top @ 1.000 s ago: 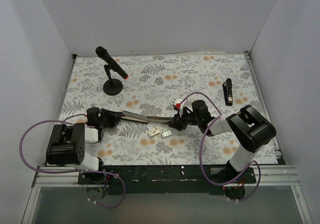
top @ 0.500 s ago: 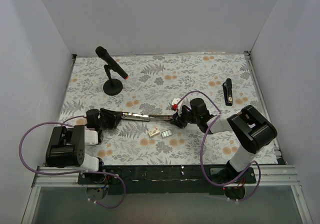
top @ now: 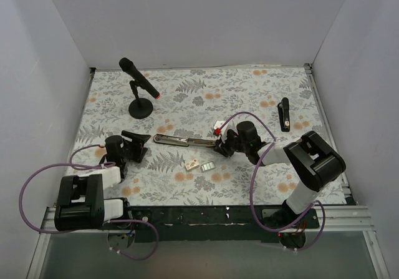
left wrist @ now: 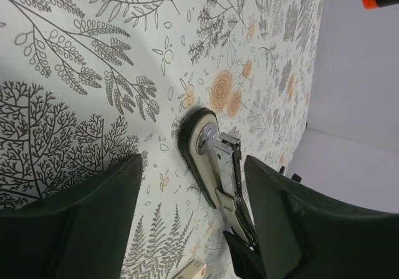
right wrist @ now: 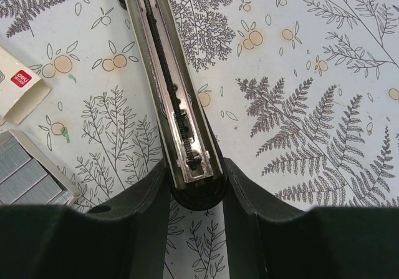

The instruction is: Load the staples into the stapler

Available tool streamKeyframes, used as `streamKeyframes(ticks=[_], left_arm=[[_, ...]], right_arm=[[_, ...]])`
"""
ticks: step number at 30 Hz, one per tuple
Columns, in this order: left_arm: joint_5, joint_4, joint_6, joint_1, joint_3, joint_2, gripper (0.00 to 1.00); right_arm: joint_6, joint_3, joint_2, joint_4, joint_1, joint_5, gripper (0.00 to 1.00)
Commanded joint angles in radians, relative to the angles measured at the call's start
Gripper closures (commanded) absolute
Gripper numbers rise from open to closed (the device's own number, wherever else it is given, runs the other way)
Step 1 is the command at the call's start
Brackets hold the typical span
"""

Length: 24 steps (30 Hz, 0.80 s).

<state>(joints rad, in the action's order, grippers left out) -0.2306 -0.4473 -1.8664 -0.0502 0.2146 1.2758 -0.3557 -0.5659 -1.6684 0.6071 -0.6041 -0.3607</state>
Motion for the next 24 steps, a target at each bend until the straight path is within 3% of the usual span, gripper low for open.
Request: streamKeyframes(ticks=[1, 16, 24], left_arm=[[0.097, 0.159, 0.033, 0.0, 0.029, -0.05, 0.29], [0.178, 0.311, 0.09, -0.034, 0.111, -0.139, 0.02], [0.151, 0.387, 0.19, -0.036, 0.23, -0.23, 0.02]], right_arm=[[-0.029, -0.017, 0.019, -0.018, 0.01, 0.063, 0.99], [-0.032, -0.022, 0.029, -0.021, 0.009, 0.068, 0.99], [-0.032, -0.032, 0.021, -0.024, 0.009, 0.063, 0.99]])
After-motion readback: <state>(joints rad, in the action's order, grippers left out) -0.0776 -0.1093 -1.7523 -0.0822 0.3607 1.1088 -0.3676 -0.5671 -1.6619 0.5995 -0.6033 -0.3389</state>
